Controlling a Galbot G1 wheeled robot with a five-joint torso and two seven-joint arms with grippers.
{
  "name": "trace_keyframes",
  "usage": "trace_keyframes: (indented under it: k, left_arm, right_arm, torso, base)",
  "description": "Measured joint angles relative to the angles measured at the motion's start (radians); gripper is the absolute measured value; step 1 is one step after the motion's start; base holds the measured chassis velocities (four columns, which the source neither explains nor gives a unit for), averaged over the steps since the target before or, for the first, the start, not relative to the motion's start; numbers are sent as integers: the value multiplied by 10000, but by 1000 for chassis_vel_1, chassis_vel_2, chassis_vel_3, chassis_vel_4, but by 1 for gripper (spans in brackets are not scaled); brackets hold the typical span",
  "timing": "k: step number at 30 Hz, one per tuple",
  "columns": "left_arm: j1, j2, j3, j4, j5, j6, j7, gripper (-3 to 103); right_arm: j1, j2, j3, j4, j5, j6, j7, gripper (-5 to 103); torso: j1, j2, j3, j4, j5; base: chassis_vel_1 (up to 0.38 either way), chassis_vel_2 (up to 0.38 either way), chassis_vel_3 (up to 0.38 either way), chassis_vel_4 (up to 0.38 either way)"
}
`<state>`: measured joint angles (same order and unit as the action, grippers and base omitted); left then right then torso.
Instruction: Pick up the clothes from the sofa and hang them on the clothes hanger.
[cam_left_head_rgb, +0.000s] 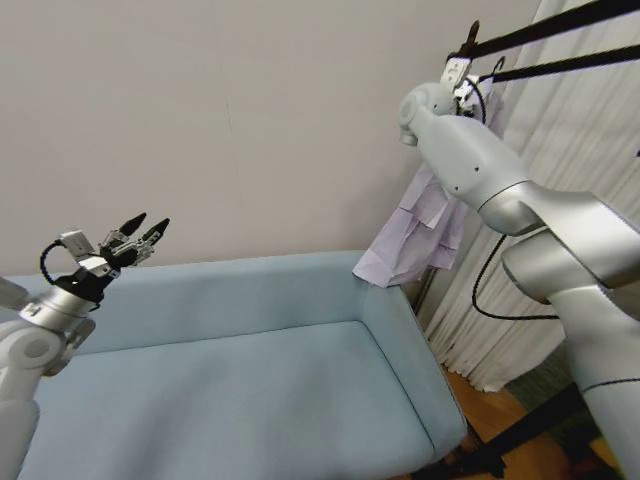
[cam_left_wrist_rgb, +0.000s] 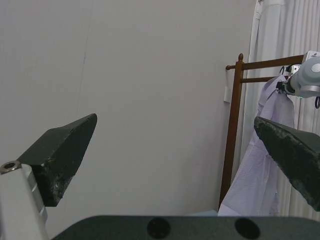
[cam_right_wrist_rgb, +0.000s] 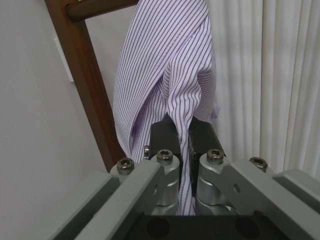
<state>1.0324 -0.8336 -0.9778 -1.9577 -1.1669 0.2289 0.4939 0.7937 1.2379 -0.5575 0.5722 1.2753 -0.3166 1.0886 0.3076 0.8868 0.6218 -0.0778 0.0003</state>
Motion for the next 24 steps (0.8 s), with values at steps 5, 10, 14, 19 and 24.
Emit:
trace_keyframes:
  k: [5,10,14,19,24]
  left_arm:
    - [-35,-90,51,-13,56,5,22,100]
    - [-31,-164,43,-2,79,5,58,100]
    - [-34,-170,2,40,79,4,91,100]
    - [-42,-169,-7,43,74,0,103,100]
    - [-29,-166,-7,24,69,-3,115,100]
  right_arm:
    - [233,-69,-41,-526,-316,6,-441,2]
    - [322,-131,-65,-790,-402,-18,-659,2]
    - [297,-179,-41,-923,-446,-24,-726,2]
    - [168,-282,-4,-931,-511,-27,-819,2]
    - [126,-316,45,-958,-511,-58,-959,2]
  torso:
    - [0,0,0,-1,-2]
    - [-2,1,-2,-2,-2]
    - [-2,1,-2,1,-4]
    - [-1,0,-1,-1,-2]
    - [-2,1,-1,-1,-4]
  base:
    - [0,0,0,0]
    - [0,0,0,0]
    - [0,0,0,0]
    - [0,0,0,0]
    - [0,0,0,0]
